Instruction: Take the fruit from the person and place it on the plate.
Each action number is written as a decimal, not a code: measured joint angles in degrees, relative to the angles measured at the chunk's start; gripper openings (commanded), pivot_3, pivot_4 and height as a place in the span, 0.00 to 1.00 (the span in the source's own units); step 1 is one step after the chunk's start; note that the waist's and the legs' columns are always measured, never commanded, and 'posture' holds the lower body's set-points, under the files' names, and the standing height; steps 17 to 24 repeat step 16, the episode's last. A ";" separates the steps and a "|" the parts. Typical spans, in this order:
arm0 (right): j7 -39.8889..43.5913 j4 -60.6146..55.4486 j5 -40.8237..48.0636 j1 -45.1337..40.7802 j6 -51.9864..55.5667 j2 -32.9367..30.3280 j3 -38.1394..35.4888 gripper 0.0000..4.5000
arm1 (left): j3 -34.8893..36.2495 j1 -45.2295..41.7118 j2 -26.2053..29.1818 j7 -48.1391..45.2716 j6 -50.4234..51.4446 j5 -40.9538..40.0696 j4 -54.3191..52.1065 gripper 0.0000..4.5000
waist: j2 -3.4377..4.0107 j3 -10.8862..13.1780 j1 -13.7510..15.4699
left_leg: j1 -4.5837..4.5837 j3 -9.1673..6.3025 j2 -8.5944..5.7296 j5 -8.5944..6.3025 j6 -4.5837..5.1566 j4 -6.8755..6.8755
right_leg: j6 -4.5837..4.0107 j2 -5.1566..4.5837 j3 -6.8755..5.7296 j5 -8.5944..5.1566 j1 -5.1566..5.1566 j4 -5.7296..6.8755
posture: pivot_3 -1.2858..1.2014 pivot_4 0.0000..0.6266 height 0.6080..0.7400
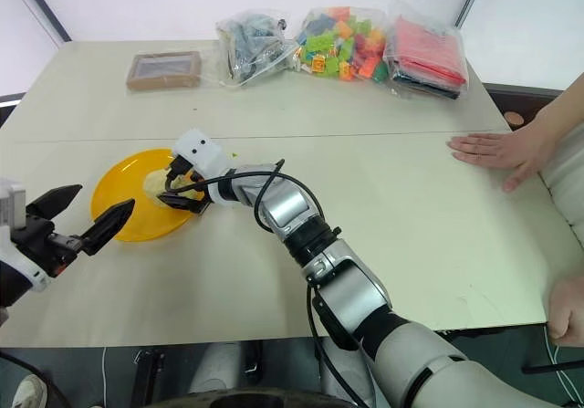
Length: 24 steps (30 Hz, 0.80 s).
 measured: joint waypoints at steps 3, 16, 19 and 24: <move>0.84 -4.02 0.89 0.18 1.55 -3.28 -1.89 0.99 | -0.13 -0.36 0.17 0.10 -0.85 0.20 0.00 1.00 | 0.00 0.00 0.26 | -0.01 0.00 -0.03 0.00 0.00 0.02 | -0.01 -0.01 -0.01 0.00 0.03 -0.01 | 0.52 0.24 0.93; 10.20 -39.46 19.82 13.03 29.31 -37.61 -23.62 0.99 | -9.68 -7.70 0.88 -2.29 -3.06 2.07 1.91 1.00 | 0.10 0.06 1.63 | 0.03 0.12 -0.06 0.01 0.02 -0.03 | -0.02 0.12 0.01 -0.01 0.06 -0.12 | 0.52 0.24 0.93; 10.20 -39.46 19.82 13.03 29.31 -37.61 -23.62 0.99 | -9.68 -7.70 0.88 -2.29 -3.06 2.07 1.91 1.00 | 0.10 0.06 1.63 | 0.03 0.12 -0.06 0.01 0.02 -0.03 | -0.02 0.12 0.01 -0.01 0.06 -0.12 | 0.52 0.24 0.93; 10.20 -39.46 19.82 13.03 29.31 -37.61 -23.62 0.99 | -9.68 -7.70 0.88 -2.29 -3.06 2.07 1.91 1.00 | 0.10 0.06 1.63 | 0.03 0.12 -0.06 0.01 0.02 -0.03 | -0.02 0.12 0.01 -0.01 0.06 -0.12 | 0.52 0.24 0.93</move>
